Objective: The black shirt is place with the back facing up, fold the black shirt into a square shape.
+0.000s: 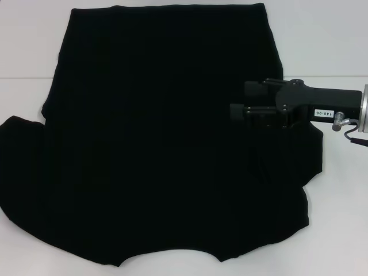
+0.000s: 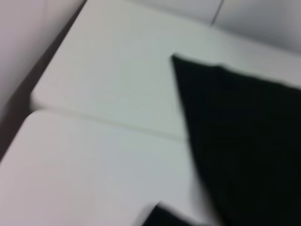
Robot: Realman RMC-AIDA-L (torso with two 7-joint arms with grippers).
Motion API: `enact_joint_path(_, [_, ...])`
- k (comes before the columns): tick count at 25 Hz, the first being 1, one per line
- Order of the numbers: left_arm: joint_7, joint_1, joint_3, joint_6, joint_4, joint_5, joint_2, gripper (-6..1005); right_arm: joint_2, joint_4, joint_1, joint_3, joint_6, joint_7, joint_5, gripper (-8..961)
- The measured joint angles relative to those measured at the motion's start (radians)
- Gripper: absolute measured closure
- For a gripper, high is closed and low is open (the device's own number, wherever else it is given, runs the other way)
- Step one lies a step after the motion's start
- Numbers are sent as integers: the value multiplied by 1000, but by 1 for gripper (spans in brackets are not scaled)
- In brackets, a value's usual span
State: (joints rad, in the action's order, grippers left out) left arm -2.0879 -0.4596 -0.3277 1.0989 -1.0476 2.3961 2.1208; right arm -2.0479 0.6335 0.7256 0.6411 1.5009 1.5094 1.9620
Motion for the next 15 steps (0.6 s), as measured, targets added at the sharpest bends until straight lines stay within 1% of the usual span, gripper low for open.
enact_joint_path(3, [32,0,6,51,-4,-78,-9,994,0,0,-2,-2,3,3,0,130])
enact_joint_path(9, [73,-3,3,123,-12,-145,-11,967,-1,0,-5,-3,5,7,0,131])
enact_joint_path(12, [124,-11,-5,187,-2,-223,-5,954,-1,0,-5,-4,6,7,0,132])
enact_joint_path(13, [124,-11,-5,187,-2,-223,-5,950,-1,0,-5,-5,6,7,0,132])
enact_joint_path(15, [164,-19,-38,223,19,-288,3,941,-1,0,-5,-5,6,6,0,133])
